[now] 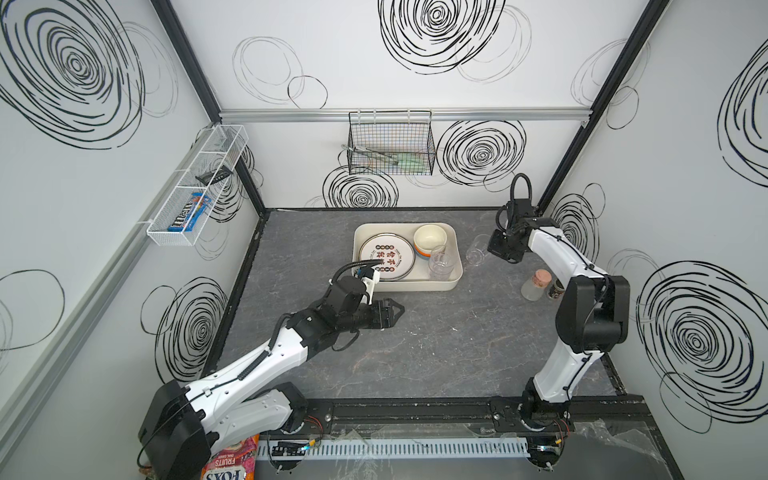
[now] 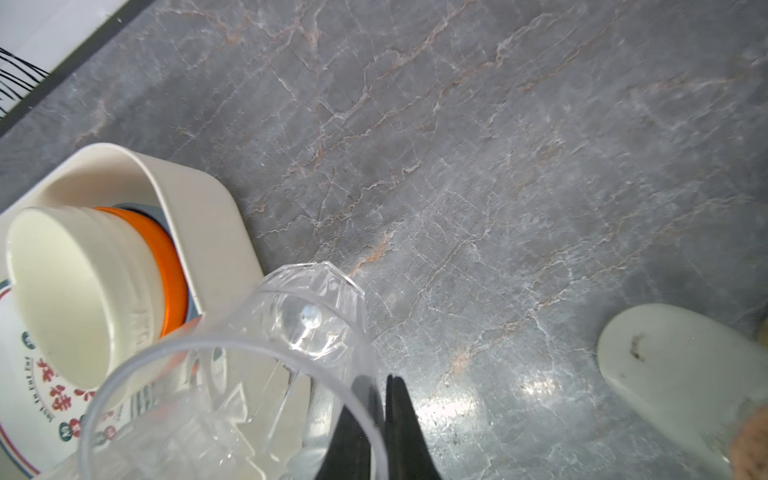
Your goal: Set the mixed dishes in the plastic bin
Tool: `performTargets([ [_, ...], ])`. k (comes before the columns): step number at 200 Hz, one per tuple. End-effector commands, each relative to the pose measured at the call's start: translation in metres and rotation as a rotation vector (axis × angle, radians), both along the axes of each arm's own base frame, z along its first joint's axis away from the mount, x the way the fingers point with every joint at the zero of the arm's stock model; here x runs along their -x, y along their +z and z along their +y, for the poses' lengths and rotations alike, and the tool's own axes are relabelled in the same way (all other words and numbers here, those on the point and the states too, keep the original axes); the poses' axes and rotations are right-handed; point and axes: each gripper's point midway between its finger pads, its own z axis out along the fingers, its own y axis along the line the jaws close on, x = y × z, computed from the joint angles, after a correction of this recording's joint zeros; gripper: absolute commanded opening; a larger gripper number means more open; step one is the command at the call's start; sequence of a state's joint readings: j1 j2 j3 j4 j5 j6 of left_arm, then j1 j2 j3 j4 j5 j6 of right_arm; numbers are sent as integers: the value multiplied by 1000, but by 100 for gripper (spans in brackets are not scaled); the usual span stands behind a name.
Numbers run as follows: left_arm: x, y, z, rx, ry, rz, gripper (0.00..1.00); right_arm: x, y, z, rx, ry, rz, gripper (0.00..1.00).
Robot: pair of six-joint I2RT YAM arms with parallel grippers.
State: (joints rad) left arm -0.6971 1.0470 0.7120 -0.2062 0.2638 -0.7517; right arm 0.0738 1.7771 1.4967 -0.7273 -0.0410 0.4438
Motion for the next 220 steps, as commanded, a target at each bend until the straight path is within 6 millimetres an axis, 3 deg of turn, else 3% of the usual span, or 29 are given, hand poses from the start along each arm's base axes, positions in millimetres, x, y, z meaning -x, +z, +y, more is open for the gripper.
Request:
performTargets([
  [1,-5,6,2,19,16,-34,73,14,30,7,0,36,-32,3],
  [44,-5,2,4,18,21,-28,73,27,72,30,-10,142,-93,3],
  [113,-6,0,4,22,21,-23,73,42,121,67,10,303,-171,3],
  [178,-5,-1,6,25,26,-23,73,46,120,106,30,415,-144,3],
  [220,-5,-2,8,22,30,-20,73,44,112,120,44,449,-120,3],
])
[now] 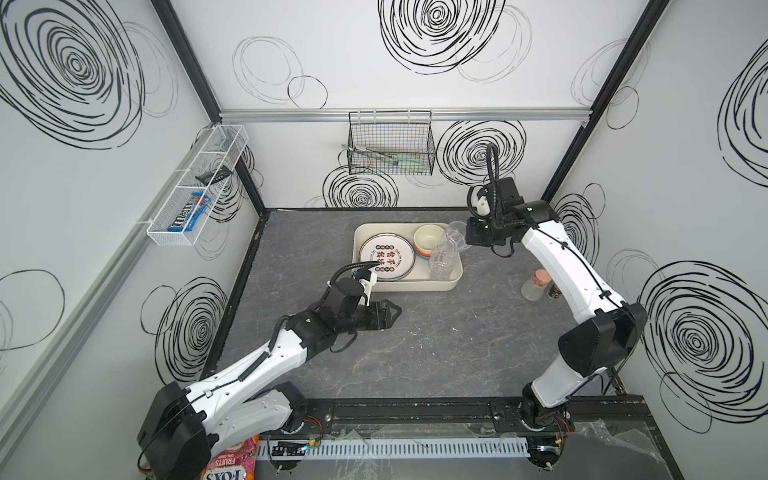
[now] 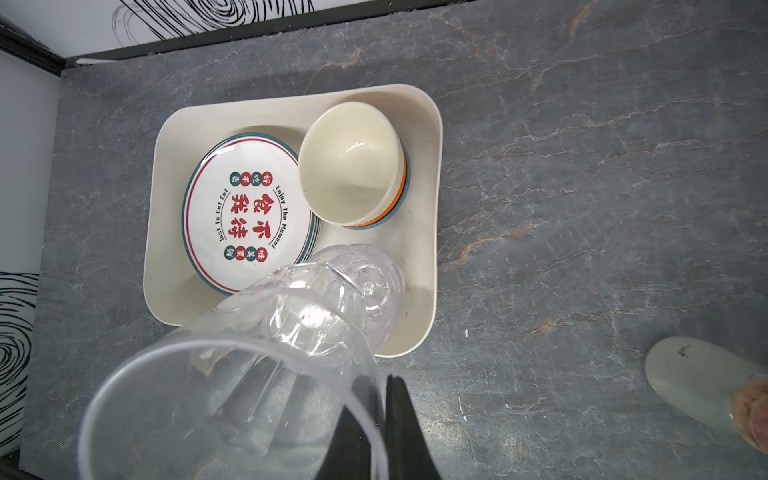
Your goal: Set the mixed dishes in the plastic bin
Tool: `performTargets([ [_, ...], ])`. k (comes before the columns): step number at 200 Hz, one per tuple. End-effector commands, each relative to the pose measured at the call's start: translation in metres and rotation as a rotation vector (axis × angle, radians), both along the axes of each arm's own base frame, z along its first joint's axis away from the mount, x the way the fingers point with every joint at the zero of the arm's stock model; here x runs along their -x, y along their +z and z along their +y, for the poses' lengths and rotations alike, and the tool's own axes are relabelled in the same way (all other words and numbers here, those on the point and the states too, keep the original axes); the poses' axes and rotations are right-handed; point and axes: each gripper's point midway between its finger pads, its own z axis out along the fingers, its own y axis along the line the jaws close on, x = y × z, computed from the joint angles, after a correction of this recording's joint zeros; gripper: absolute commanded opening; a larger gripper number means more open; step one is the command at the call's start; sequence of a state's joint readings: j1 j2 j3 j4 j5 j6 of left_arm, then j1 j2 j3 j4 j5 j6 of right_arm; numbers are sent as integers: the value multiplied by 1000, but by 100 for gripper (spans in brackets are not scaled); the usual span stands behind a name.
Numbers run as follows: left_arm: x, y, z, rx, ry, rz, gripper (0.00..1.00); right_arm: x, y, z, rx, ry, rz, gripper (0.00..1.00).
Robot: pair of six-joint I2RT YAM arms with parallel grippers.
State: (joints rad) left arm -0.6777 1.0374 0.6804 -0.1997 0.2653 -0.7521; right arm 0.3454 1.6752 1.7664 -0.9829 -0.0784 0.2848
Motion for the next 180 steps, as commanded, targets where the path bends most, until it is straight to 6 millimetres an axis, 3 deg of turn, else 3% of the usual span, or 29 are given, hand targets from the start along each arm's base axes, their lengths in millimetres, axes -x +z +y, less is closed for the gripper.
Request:
performTargets([
  [1,-4,8,1,31,12,-34,73,0,1,3,27,20,10,3],
  [180,-7,7,3,32,19,-29,73,-15,-43,8,123,2,106,3],
])
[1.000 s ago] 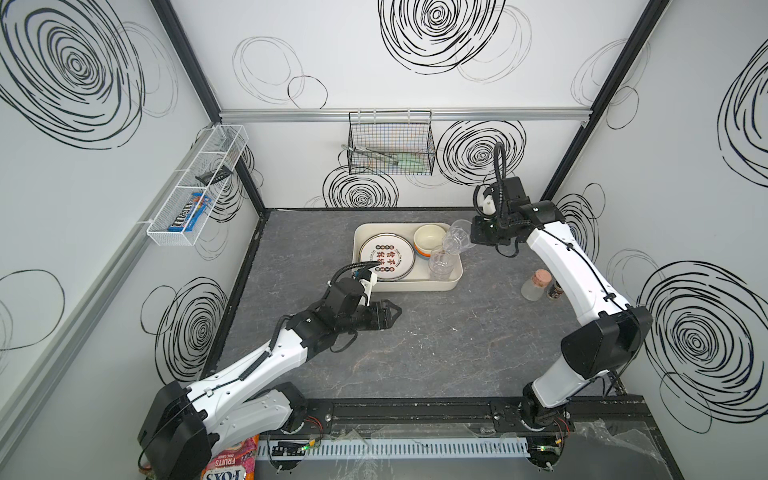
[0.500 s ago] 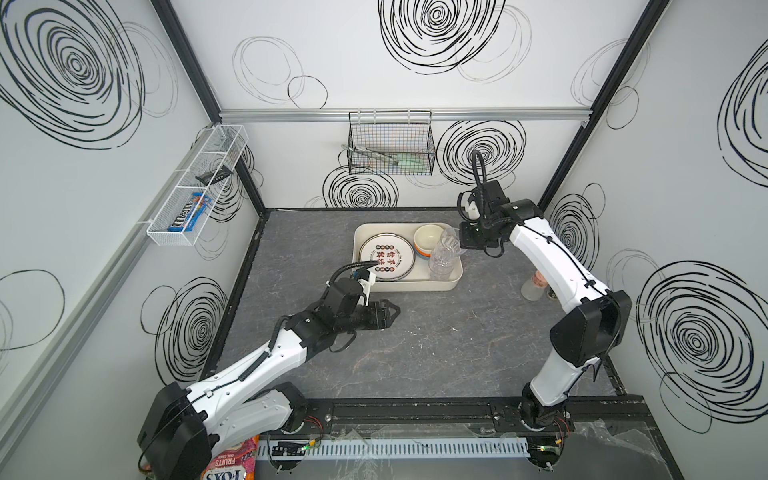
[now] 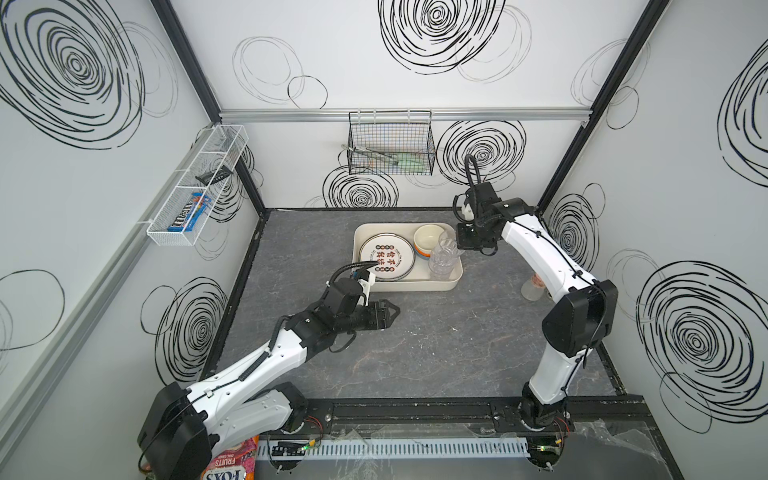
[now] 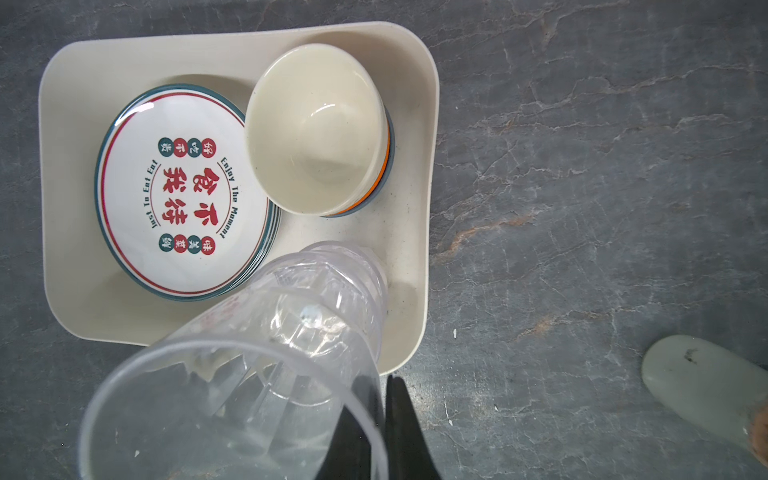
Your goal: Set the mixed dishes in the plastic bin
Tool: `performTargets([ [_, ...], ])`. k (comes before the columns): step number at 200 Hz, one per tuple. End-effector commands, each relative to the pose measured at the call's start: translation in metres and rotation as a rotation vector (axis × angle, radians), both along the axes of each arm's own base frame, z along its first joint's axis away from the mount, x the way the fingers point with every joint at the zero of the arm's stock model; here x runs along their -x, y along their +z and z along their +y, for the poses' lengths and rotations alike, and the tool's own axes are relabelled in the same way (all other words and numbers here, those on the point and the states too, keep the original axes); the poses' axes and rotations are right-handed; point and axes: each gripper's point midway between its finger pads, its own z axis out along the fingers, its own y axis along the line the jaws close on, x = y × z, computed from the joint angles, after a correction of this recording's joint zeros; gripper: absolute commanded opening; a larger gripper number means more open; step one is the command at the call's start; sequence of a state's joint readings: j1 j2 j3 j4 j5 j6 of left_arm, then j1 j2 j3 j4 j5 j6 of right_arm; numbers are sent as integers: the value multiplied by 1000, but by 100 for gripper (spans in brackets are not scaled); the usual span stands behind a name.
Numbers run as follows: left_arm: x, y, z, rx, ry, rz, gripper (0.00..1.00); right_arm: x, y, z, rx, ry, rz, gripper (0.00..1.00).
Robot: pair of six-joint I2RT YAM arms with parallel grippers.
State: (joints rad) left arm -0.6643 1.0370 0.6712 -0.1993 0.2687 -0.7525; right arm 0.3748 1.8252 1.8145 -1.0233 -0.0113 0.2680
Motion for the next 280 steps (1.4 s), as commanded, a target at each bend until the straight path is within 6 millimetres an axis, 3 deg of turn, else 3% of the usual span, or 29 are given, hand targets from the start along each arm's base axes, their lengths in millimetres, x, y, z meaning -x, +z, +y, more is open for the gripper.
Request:
performTargets([
  [1,-5,10,0,36,9,-38,73,0,7,1,11,-7,-3,3],
  [52,-5,11,0,36,11,-35,73,-3,-5,7,15,0,21,5],
  [102,-5,11,2,34,13,-37,73,-2,-12,14,15,10,33,16],
  [123,-5,12,3,32,17,-39,73,-4,-3,13,10,0,6,26],
  [215,-12,19,20,20,67,-65,73,-2,41,-4,-24,-52,-129,46],
  [245,-21,24,36,-3,102,-76,73,-1,56,-18,-61,-82,-215,59],
  [280,-39,40,64,-29,172,-116,77,1,75,-45,-132,-141,-392,67],
])
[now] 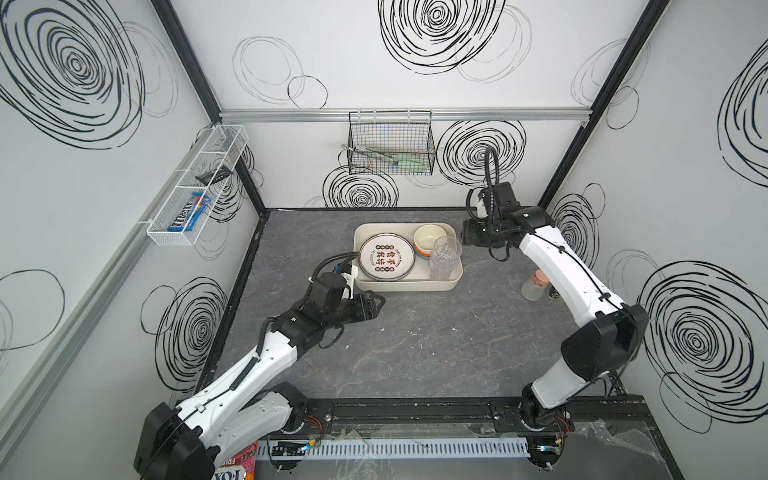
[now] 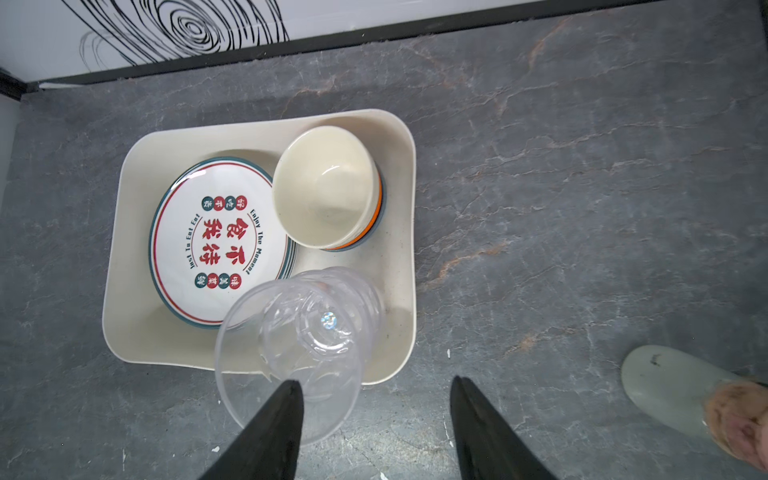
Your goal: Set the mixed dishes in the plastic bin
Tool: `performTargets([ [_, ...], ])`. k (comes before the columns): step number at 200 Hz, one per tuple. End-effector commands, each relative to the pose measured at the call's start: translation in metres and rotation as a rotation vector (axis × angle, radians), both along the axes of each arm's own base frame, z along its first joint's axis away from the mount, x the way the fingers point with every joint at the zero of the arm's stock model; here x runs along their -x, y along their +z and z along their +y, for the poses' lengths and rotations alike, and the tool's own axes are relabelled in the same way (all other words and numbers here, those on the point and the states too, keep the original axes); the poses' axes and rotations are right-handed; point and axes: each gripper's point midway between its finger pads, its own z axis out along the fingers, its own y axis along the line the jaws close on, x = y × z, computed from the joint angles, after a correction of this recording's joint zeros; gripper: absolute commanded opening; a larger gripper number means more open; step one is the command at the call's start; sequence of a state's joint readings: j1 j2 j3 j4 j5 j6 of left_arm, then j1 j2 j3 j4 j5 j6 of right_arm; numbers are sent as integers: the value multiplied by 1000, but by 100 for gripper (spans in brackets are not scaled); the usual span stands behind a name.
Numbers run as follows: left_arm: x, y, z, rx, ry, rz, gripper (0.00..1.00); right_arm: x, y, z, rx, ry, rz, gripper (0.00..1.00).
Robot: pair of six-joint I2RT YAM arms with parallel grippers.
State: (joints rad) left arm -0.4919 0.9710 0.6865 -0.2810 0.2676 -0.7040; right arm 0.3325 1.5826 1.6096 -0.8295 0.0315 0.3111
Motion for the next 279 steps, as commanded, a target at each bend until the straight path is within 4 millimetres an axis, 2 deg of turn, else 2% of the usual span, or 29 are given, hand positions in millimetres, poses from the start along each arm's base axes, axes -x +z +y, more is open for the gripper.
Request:
performTargets([
  [1,-14,29,16,-11,27,-87,77,-6,27,-15,-62,-40,-177,67],
  [6,-16,32,21,-17,39,-94,82,-5,30,-18,-81,-45,-209,70],
  [10,-19,35,24,-21,49,-100,93,-4,33,-21,-96,-50,-231,72],
  [15,-21,37,29,-28,60,-106,100,-3,36,-25,-110,-61,-254,75],
  [19,-23,40,31,-33,66,-114,96,-2,37,-29,-121,-72,-270,77],
  [30,-28,48,39,-47,84,-135,96,0,39,-38,-152,-90,-297,80],
  [65,-45,71,71,-143,191,-203,96,1,24,-59,-146,-157,-295,84],
  [68,-47,72,75,-157,207,-209,96,1,23,-61,-145,-163,-297,87],
  [70,-48,74,78,-167,220,-215,96,1,22,-61,-143,-166,-298,98],
  [71,-49,74,80,-173,228,-216,96,1,22,-61,-144,-167,-300,100],
  [107,-69,95,131,-340,446,-331,96,1,3,-88,-77,-291,-354,97],
  [127,-73,102,157,-421,557,-466,96,6,-3,-109,-36,-390,-448,97],
  [137,-72,103,172,-450,629,-528,96,10,-5,-114,7,-386,-516,97],
  [165,-69,86,196,-557,712,-666,96,25,-15,-129,115,-412,-681,97],
  [199,-73,29,221,-682,751,-612,96,36,-44,-150,224,-464,-705,97],
  [213,-79,16,227,-663,773,-600,96,37,-60,-163,239,-548,-665,97],
  [238,-101,-2,227,-714,732,-595,96,26,-92,-173,288,-568,-602,97],
  [257,-109,-22,226,-706,741,-591,96,20,-119,-174,294,-550,-567,97],
  [267,-109,-24,223,-673,756,-628,96,19,-130,-173,297,-536,-562,97],
  [279,-114,-20,216,-682,727,-667,96,14,-131,-168,309,-484,-589,97],
])
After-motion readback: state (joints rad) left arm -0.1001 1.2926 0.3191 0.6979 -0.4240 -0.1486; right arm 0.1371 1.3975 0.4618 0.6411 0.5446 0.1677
